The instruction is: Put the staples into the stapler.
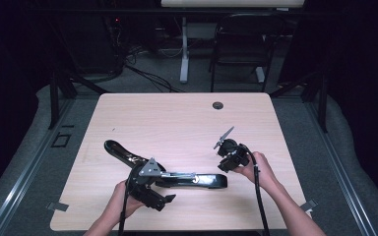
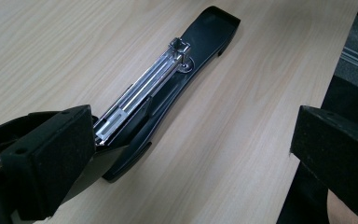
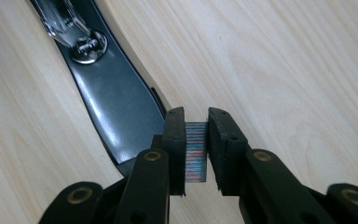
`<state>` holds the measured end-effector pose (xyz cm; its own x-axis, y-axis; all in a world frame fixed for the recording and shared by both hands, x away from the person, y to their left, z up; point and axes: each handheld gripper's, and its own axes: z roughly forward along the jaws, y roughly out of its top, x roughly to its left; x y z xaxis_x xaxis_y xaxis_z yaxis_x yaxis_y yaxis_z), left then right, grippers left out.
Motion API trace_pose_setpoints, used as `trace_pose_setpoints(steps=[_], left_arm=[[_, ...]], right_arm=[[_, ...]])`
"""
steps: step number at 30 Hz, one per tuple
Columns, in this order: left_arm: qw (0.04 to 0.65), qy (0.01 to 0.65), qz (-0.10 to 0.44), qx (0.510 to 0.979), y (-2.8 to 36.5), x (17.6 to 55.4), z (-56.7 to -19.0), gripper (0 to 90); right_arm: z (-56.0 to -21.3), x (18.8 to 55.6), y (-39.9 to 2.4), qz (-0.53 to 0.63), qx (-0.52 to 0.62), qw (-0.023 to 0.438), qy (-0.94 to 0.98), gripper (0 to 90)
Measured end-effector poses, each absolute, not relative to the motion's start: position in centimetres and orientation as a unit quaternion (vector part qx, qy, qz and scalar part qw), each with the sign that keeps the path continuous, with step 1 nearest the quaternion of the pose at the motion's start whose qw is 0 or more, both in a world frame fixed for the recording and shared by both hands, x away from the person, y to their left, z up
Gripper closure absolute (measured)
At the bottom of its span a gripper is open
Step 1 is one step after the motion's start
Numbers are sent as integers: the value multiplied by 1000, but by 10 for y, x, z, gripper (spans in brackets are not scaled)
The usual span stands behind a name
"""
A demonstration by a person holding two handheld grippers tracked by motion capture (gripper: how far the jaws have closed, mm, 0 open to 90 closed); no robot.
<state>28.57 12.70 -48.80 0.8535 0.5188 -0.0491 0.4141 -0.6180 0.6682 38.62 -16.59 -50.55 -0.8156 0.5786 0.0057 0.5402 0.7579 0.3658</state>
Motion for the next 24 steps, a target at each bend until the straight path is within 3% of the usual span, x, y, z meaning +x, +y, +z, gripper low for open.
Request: trace_pose_setpoints(steps=[10,24], left_arm=[[353,263,76,895,132,281,-489,1],[362,263,66,892,132,285,-492,1]], right_arm=[[-495,384,-150,200,268,66,940,778],[-498,397,-117,206,231,50,950,778]])
